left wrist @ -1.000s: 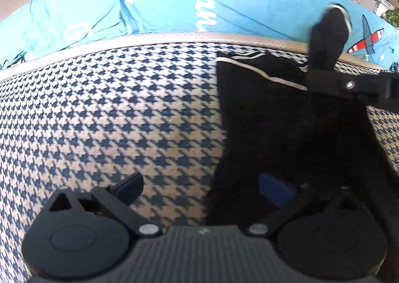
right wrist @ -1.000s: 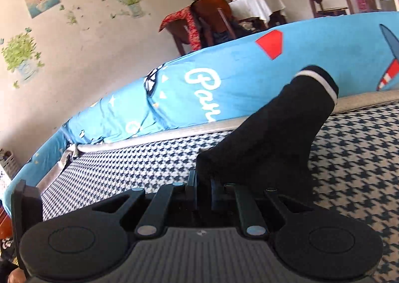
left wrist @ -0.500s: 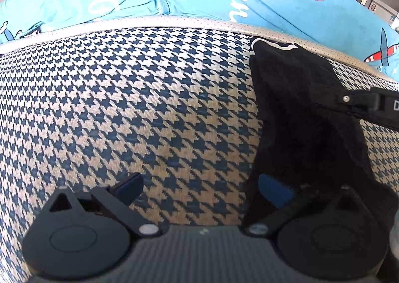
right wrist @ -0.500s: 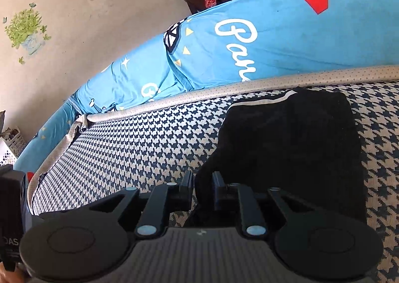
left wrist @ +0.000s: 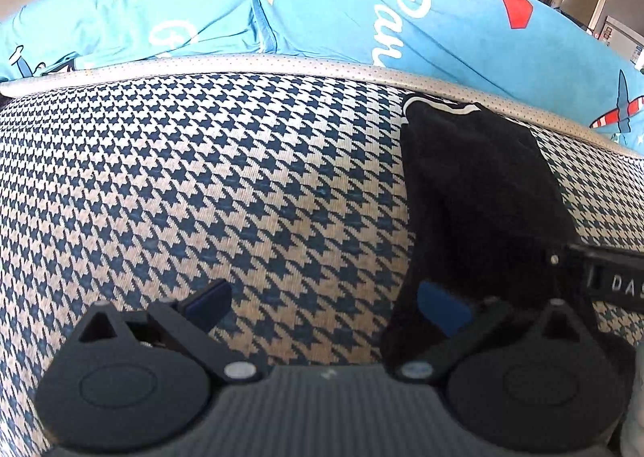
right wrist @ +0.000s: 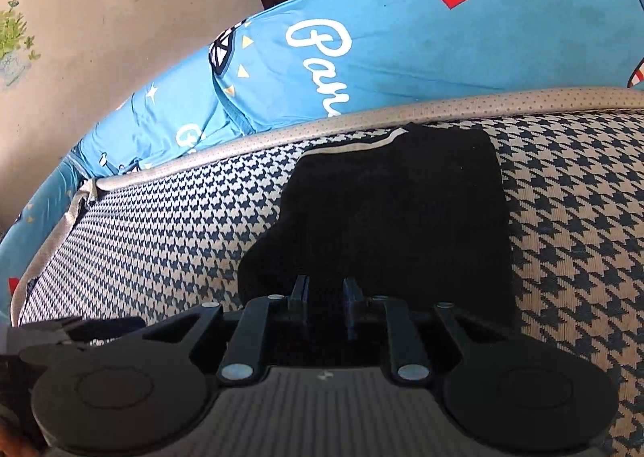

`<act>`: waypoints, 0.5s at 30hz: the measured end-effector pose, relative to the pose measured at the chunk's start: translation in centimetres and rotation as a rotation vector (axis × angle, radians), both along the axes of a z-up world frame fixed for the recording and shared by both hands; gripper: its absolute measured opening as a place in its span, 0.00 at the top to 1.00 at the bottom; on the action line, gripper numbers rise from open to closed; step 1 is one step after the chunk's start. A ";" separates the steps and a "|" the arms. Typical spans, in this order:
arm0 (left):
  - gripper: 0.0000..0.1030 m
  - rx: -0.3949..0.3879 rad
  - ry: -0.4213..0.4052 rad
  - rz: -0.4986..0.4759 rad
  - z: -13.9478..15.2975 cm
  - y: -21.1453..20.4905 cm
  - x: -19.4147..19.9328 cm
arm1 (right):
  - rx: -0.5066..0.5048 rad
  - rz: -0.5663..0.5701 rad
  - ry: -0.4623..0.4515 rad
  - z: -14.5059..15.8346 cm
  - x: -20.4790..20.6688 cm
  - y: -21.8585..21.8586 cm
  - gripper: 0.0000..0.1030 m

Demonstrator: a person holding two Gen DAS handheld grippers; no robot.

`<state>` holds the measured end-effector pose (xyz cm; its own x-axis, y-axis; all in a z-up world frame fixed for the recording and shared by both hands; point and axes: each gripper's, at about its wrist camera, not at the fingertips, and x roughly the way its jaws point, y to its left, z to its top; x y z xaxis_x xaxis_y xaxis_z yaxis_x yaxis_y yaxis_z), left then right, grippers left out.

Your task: Fold clothes

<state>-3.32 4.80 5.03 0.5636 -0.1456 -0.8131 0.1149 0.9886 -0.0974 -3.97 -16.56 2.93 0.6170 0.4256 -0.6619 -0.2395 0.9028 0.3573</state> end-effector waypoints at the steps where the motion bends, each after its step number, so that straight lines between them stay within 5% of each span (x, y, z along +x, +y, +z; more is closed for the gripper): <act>1: 0.00 -0.004 -0.002 0.005 0.1 0.0 0.1 | -0.006 0.015 0.002 -0.1 -0.1 0.2 0.82; 15: 0.00 -0.010 -0.001 0.049 -0.3 0.6 0.9 | -0.089 0.127 0.009 -2.3 -0.4 3.9 0.79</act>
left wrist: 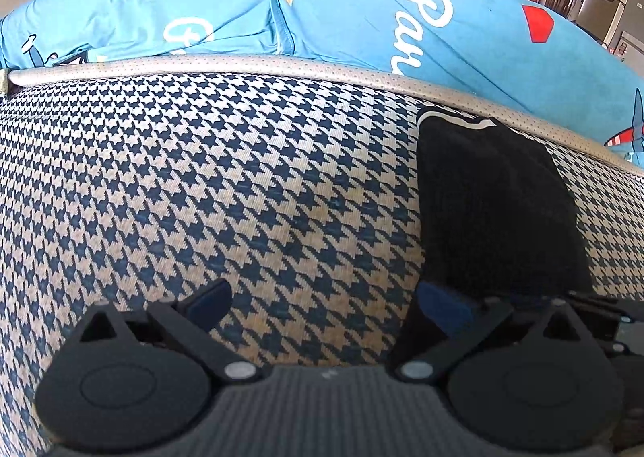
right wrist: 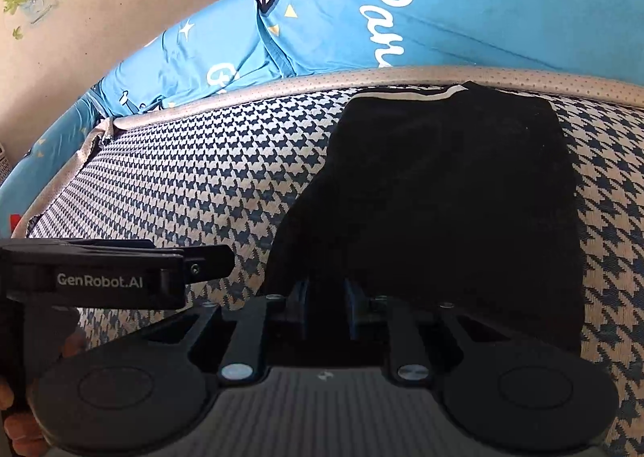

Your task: Fold clothes

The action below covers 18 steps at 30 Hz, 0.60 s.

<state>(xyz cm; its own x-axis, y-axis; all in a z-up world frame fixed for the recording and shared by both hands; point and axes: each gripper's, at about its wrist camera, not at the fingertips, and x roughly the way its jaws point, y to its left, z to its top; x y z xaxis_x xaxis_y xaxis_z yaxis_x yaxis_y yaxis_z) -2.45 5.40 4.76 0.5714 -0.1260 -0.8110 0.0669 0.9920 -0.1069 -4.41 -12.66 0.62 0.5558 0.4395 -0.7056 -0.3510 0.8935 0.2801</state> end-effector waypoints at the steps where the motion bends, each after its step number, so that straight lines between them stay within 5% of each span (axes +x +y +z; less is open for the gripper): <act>1: 0.00 0.000 0.000 0.001 0.0 0.0 0.0 | -0.014 0.005 -0.009 -0.1 0.0 0.2 0.79; 8: 0.00 0.000 -0.002 0.007 0.1 -0.3 0.2 | -0.043 0.008 -0.025 0.1 -0.5 0.3 0.77; 13: 0.00 0.007 -0.009 -0.009 0.3 -1.1 0.1 | -0.035 -0.042 -0.028 1.6 -1.5 -0.9 0.58; 18: 0.00 0.051 -0.035 -0.048 0.5 -1.9 -0.5 | 0.012 -0.127 -0.046 3.3 -3.5 -3.1 0.54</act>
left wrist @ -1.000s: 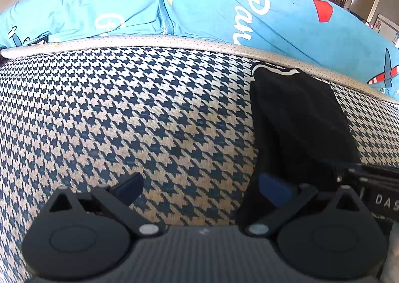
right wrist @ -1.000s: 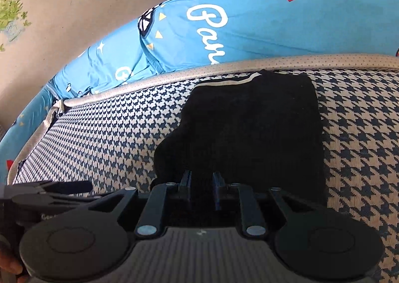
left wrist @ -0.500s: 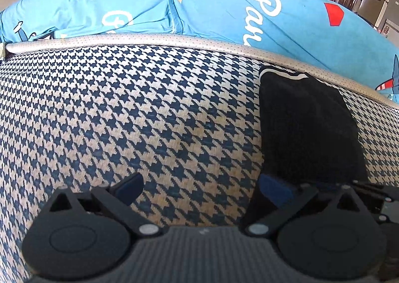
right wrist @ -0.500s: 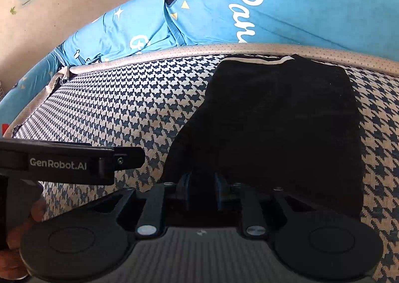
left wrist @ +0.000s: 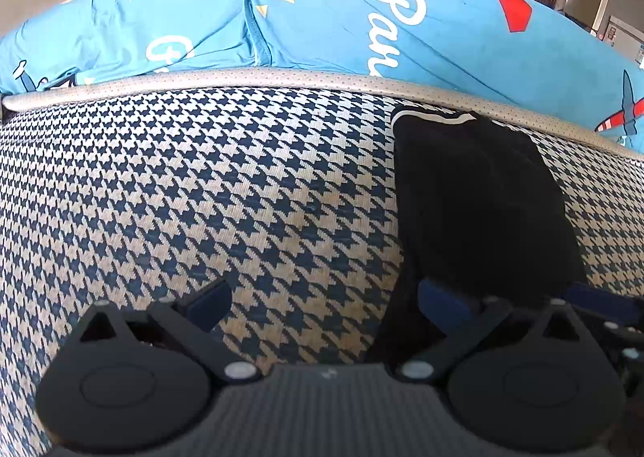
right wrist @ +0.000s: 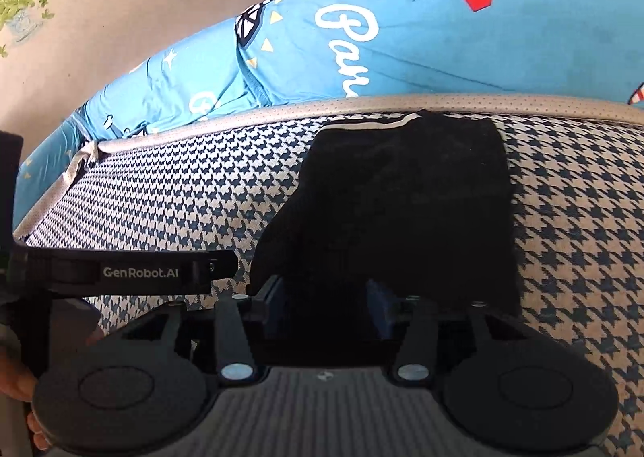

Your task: Fold clothes

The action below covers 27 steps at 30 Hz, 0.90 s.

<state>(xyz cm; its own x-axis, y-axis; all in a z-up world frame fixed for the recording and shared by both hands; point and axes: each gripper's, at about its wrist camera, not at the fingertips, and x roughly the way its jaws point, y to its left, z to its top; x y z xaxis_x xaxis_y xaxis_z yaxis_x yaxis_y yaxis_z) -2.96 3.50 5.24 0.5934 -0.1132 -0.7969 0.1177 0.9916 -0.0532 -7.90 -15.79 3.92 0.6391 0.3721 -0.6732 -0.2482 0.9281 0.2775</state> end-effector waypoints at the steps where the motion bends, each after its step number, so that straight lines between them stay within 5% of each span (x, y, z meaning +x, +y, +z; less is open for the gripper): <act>1: 0.00 0.006 -0.004 -0.008 0.1 -0.1 -0.2 | 0.006 -0.017 -0.004 0.3 -0.5 -0.4 0.54; 27: 0.00 0.058 -0.001 -0.113 -2.0 -1.5 -9.6 | -0.020 -0.219 0.011 -0.5 -12.2 -1.4 0.47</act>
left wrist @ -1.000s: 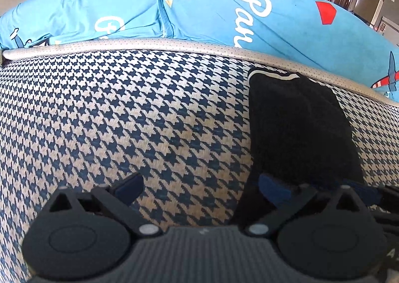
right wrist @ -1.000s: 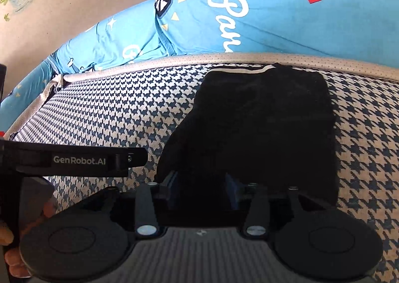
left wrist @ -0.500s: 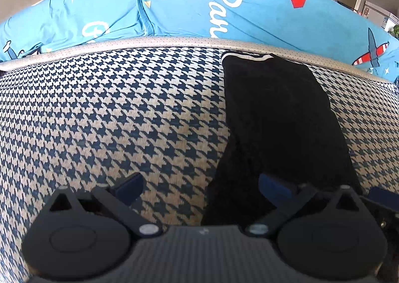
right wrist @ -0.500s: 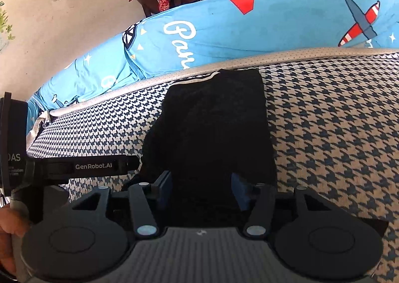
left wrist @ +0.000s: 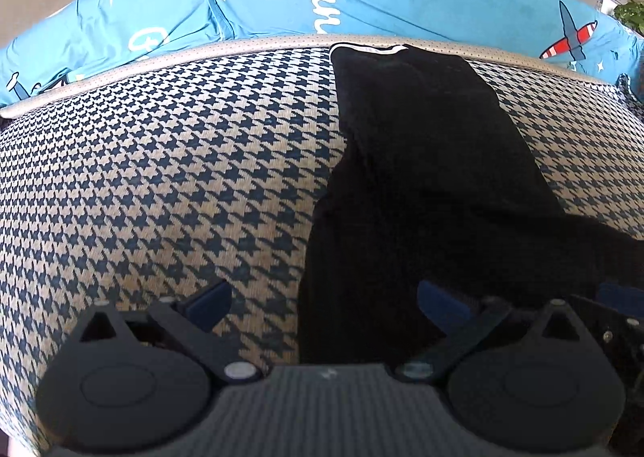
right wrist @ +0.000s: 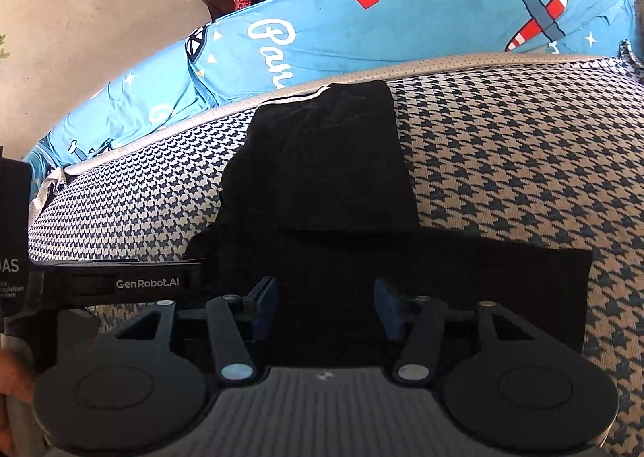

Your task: Fold clothes

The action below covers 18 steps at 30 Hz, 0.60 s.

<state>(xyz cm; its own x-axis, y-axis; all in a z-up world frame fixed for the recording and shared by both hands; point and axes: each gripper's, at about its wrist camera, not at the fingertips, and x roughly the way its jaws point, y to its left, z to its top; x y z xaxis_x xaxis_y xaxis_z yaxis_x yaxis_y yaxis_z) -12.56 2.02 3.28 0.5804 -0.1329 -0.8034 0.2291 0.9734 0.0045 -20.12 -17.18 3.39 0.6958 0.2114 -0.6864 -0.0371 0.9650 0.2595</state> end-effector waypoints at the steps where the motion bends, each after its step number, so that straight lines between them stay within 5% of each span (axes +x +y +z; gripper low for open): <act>1: 0.00 0.002 0.001 -0.003 -0.1 0.0 -0.3 | -0.004 -0.004 0.003 -0.2 -0.3 0.0 0.47; 9: 0.00 0.014 0.030 0.002 -1.0 0.2 -1.8 | -0.024 -0.013 0.033 -1.7 -1.7 0.3 0.47; 18: 0.00 0.018 0.019 0.004 -1.5 0.3 -2.3 | -0.050 0.011 0.023 -2.4 -1.7 1.1 0.33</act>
<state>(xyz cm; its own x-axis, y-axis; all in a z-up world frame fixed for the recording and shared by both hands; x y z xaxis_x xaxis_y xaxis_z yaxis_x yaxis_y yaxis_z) -14.84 2.30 1.80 0.5658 -0.1159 -0.8163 0.2252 0.9742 0.0178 -21.84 -16.05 0.98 0.6774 0.1837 -0.7123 -0.0419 0.9764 0.2120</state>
